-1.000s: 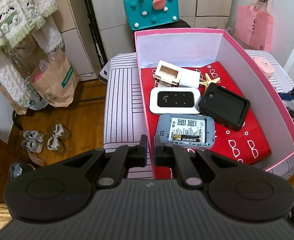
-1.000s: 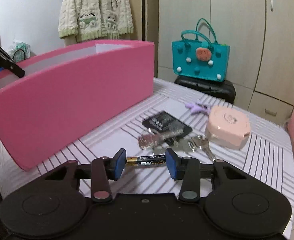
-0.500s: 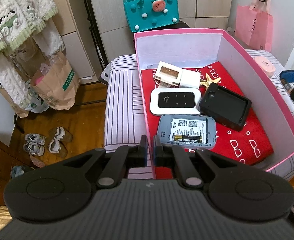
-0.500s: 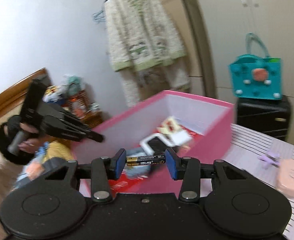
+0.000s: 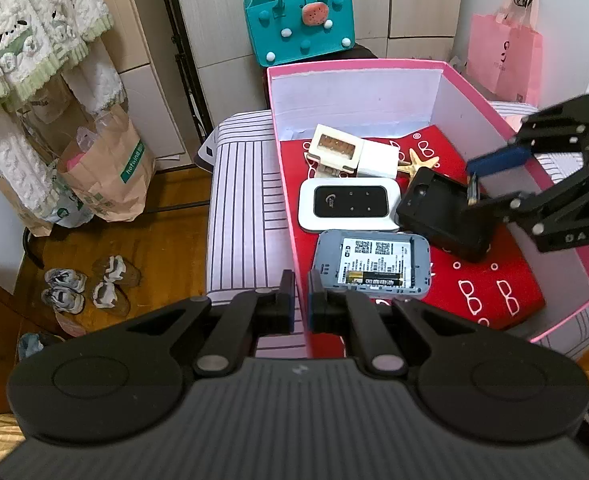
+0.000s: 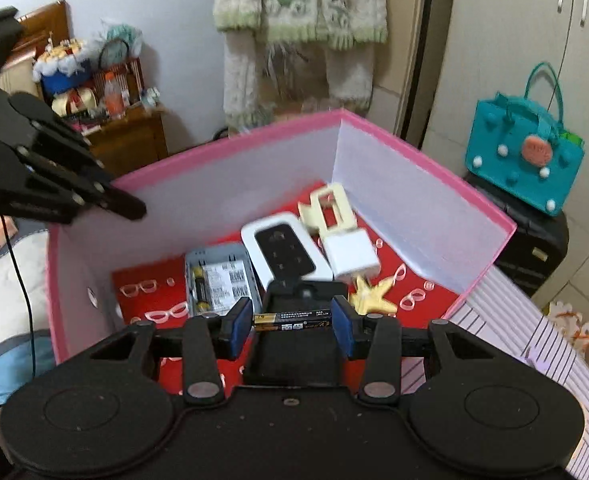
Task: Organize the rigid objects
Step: 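Place the second battery onto the black case in the box, release, then grasp the pink round case with the right gripper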
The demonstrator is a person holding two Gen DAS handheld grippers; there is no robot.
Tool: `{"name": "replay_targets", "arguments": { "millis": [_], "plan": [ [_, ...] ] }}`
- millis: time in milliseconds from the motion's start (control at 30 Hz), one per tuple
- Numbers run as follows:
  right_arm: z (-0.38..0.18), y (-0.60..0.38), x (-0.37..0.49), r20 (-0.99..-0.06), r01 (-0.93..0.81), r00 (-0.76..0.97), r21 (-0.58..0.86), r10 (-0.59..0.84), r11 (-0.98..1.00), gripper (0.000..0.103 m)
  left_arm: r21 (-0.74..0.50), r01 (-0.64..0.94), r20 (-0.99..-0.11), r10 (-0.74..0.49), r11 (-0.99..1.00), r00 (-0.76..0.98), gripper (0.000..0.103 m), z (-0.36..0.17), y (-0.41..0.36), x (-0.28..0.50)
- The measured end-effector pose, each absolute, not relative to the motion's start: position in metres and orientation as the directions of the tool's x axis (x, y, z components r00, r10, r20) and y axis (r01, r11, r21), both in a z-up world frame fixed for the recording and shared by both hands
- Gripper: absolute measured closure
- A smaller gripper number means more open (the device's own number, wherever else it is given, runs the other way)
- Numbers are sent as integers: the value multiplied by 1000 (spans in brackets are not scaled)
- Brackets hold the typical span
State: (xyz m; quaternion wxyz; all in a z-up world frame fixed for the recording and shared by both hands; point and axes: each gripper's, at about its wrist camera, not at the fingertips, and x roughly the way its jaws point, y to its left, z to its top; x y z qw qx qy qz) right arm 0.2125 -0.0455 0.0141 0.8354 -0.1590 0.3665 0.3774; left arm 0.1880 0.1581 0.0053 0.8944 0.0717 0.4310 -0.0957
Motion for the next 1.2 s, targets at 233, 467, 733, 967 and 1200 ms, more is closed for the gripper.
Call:
{"name": "replay_targets", "arguments": {
  "millis": [233,467,733,967,1200],
  "plan": [
    [33,-68,209,-671,-720,474,79,571,690,46,25,213,-786,-112,977,608,98,6,161,189],
    [41,-153,201,-576,-585,600,157,555,795,40,65,187,-778,-68,980,625,100,6,155,187],
    [2,-243,211,-580,-403,688,197,437,894,40,61,155,-790,-47,986,611,100,11,153,197],
    [-30,-269,235,-628,-302,691,199,359,932,39,17,156,-803,-80,988,591,100,15,159,205],
    [-56,-255,248,-642,-258,725,80,248,963,29,7,213,-810,-119,977,574,99,17,163,211]
  ]
}}
